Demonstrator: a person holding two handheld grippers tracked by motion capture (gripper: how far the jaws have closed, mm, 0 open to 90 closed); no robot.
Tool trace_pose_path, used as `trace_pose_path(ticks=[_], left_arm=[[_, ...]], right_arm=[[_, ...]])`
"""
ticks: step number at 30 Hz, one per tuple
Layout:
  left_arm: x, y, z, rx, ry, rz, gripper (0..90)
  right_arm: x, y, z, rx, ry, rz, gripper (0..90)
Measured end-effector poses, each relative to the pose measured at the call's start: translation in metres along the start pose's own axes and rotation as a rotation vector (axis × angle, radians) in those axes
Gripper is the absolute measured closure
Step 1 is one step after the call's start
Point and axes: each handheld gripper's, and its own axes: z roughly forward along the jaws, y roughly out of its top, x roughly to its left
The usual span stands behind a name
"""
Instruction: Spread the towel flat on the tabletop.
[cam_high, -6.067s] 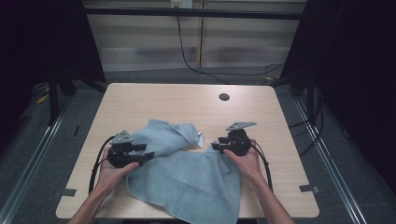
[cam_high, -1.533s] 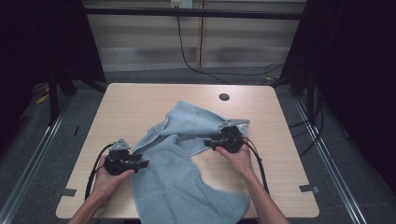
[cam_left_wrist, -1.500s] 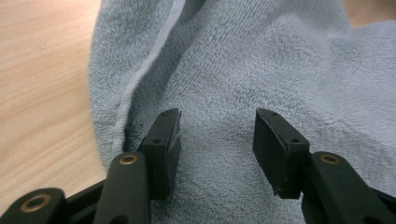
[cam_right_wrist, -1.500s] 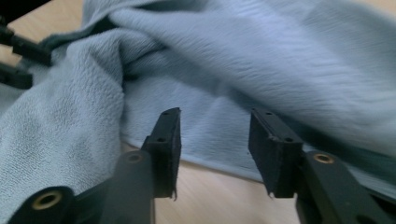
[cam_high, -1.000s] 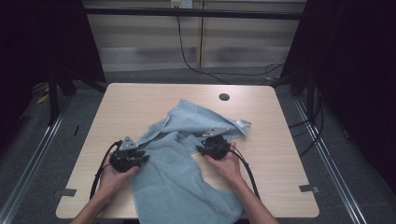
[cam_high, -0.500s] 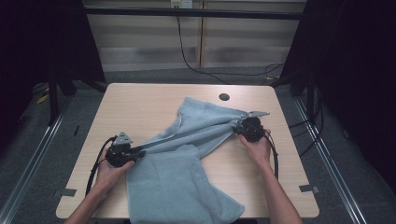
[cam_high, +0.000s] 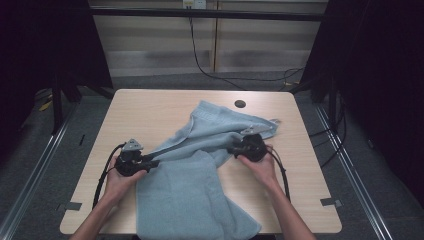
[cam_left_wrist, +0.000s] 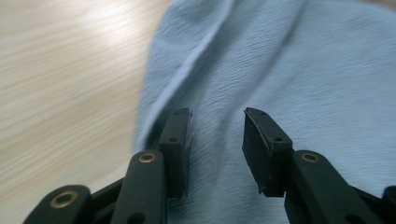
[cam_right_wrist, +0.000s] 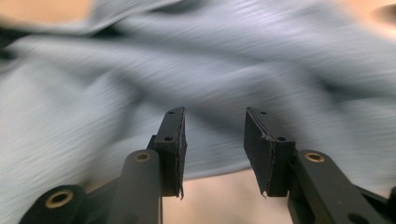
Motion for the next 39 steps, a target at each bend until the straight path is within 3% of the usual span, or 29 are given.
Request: trace_pose_path(ticks=[2, 3, 5, 6, 7, 8, 12, 13, 15, 17, 19, 20, 21, 22, 24, 26, 27, 30, 33, 34, 35, 36, 37, 39], left_arm=[[-0.005, 0.0, 0.001, -0.001, -0.039, -0.003, 61.8], [-0.007, 0.0, 0.001, 0.005, -0.04, 0.005, 61.5], [-0.01, -0.003, 0.003, 0.015, -0.055, 0.021, 60.3], [-0.01, -0.003, 0.003, 0.015, -0.055, 0.021, 58.9], [-0.01, -0.008, 0.005, 0.047, -0.023, 0.038, 58.4], [-0.009, -0.01, 0.006, 0.064, -0.005, 0.049, 57.7], [-0.006, -0.013, 0.006, 0.04, 0.014, 0.049, 57.5], [-0.006, -0.014, 0.005, 0.044, 0.029, 0.084, 57.5], [-0.005, -0.014, 0.005, 0.043, 0.056, 0.104, 57.5], [-0.005, -0.014, 0.005, 0.042, 0.056, 0.103, 57.5], [-0.002, -0.014, 0.007, 0.026, 0.048, 0.091, 57.6], [-0.001, -0.014, 0.009, 0.019, 0.033, 0.078, 57.6], [-0.001, -0.014, 0.01, 0.008, 0.027, 0.067, 58.8], [-0.004, -0.012, 0.014, 0.005, 0.05, 0.1, 58.8], [-0.005, -0.011, 0.014, 0.008, 0.048, 0.099, 58.7], [-0.007, -0.012, 0.012, 0.018, 0.036, 0.093, 58.6], [-0.009, -0.014, 0.007, 0.037, 0.006, 0.083, 58.6], [-0.017, -0.023, 0.0, 0.022, -0.04, 0.085, 58.1], [-0.029, -0.03, -0.007, 0.039, -0.095, 0.086, 56.9], [-0.029, -0.03, -0.007, 0.039, -0.095, 0.086, 56.2], [-0.038, -0.035, -0.013, 0.045, -0.119, 0.111, 56.2], [-0.038, -0.035, -0.013, 0.045, -0.119, 0.111, 56.3], [-0.046, -0.041, -0.019, 0.058, -0.164, 0.093, 56.6], [-0.055, -0.046, -0.026, 0.075, -0.185, 0.111, 59.3]], right_arm=[[0.014, -0.005, 0.011, 0.02, 0.049, -0.019, 56.0], [0.019, -0.006, 0.017, 0.031, 0.067, -0.033, 54.8], [0.025, -0.008, 0.027, 0.047, 0.078, -0.044, 51.2], [0.025, -0.008, 0.027, 0.047, 0.078, -0.044, 51.2], [0.028, -0.009, 0.034, 0.062, 0.081, -0.055, 47.7], [0.029, -0.009, 0.036, 0.057, 0.064, -0.079, 49.3], [0.035, -0.011, 0.032, 0.083, 0.002, -0.156, 62.4], [0.034, -0.012, 0.029, 0.087, 0.003, -0.162, 72.2], [0.027, -0.016, 0.021, 0.096, -0.034, -0.178, 82.4], [0.011, -0.02, 0.011, 0.1, -0.106, -0.162, 84.1], [-0.011, -0.025, 0.0, 0.097, -0.096, -0.078, 85.0], [-0.011, -0.025, 0.0, 0.097, -0.096, -0.078, 85.0], [-0.02, -0.029, -0.007, 0.096, -0.082, -0.057, 85.1], [-0.019, -0.03, -0.008, 0.099, -0.102, -0.077, 85.1], [-0.017, -0.031, -0.01, 0.103, -0.106, -0.078, 84.8], [-0.012, -0.035, -0.014, 0.107, -0.063, -0.069, 84.6], [-0.008, -0.038, -0.016, 0.101, -0.035, -0.061, 84.6], [0.002, -0.049, -0.029, 0.119, 0.0, -0.072, 84.3], [0.012, -0.062, -0.046, 0.133, 0.036, -0.06, 84.3], [0.012, -0.062, -0.046, 0.133, 0.036, -0.06, 84.3], [0.021, -0.074, -0.058, 0.134, 0.05, -0.071, 84.3], [0.025, -0.08, -0.065, 0.135, 0.06, -0.054, 84.2], [0.029, -0.085, -0.071, 0.135, 0.068, -0.049, 84.2], [0.036, -0.095, -0.081, 0.134, 0.078, -0.05, 83.7]])
